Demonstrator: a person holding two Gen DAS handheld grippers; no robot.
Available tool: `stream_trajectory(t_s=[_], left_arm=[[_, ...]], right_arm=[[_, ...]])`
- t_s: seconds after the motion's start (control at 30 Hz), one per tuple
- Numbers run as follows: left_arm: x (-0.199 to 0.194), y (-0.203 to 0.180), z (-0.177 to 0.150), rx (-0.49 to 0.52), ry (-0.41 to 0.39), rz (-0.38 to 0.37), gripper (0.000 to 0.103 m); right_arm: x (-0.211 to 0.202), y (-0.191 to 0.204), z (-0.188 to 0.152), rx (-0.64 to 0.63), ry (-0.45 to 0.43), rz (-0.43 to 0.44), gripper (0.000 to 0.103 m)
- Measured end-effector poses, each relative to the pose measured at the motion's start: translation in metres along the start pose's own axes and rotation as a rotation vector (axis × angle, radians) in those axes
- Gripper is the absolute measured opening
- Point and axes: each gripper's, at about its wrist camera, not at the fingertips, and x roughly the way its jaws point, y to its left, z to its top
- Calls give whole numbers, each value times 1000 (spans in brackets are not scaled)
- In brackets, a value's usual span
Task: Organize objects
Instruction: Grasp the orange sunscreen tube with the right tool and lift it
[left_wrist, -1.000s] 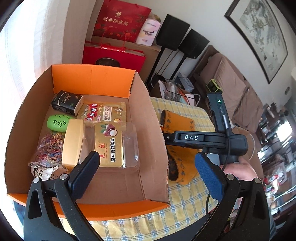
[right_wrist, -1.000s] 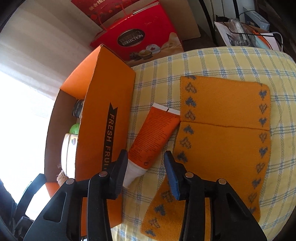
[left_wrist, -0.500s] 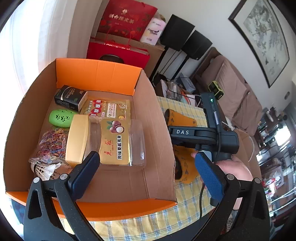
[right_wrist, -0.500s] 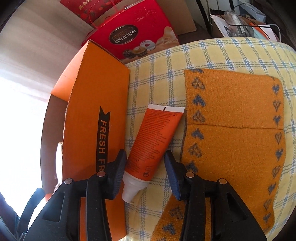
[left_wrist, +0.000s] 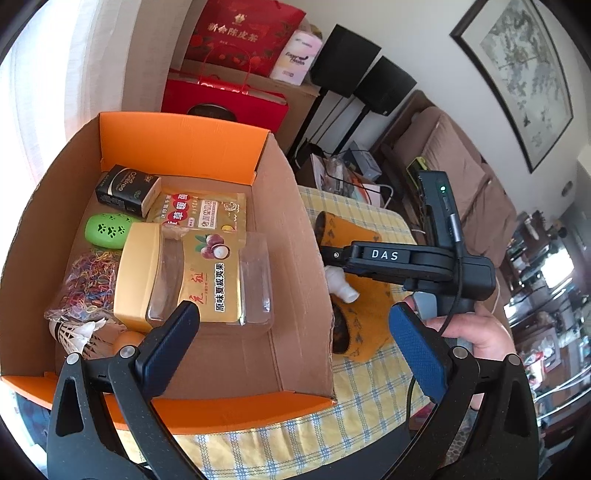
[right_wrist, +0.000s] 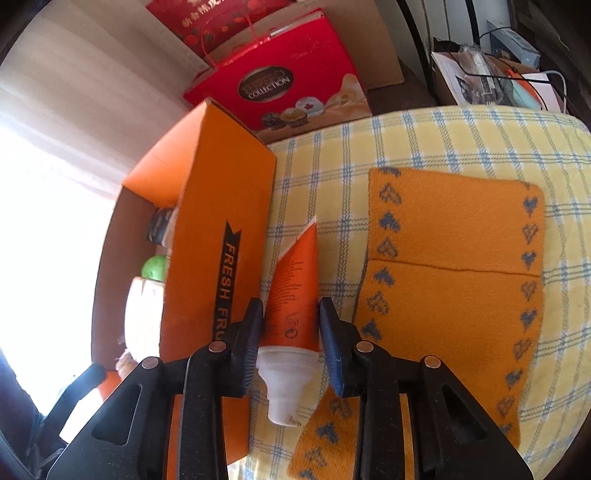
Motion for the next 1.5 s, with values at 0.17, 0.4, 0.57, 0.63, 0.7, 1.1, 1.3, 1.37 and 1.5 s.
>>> stream_trajectory(t_s=[0.17,0.4,0.57,0.63,0.7,1.1,1.3,1.37,1.5], left_arm=[[-3,-14,-6,11,7,-44,103],[-5,-45,-25,63,30,-112,103],[-1,-63,-52,96,64,-126,103],[-7,-70,-63,136,32,-94,103],[-10,-74,-74,143,35,-86,103],[-14,-70,-85,110,43,-88,103],[-14,-59,-95,51,39,-109,103],[-13,-53,-97,15,40,-128,103],[-14,-44,-105,-48,20,-162,103]], right_arm=[[-29,-6,-4,-27,-28,-4,22],[-68,-25,-21,-97,-36,-82,6],[-69,-25,-31,-160,-33,-89,13],[-61,-20,-36,-201,-26,-97,25],[-54,-15,-43,-241,-22,-91,39],[-10,20,-63,-468,14,-220,51],[0,16,-68,-489,23,-253,40],[-3,13,-67,-462,13,-233,38],[-17,12,-67,-432,-22,-209,37]])
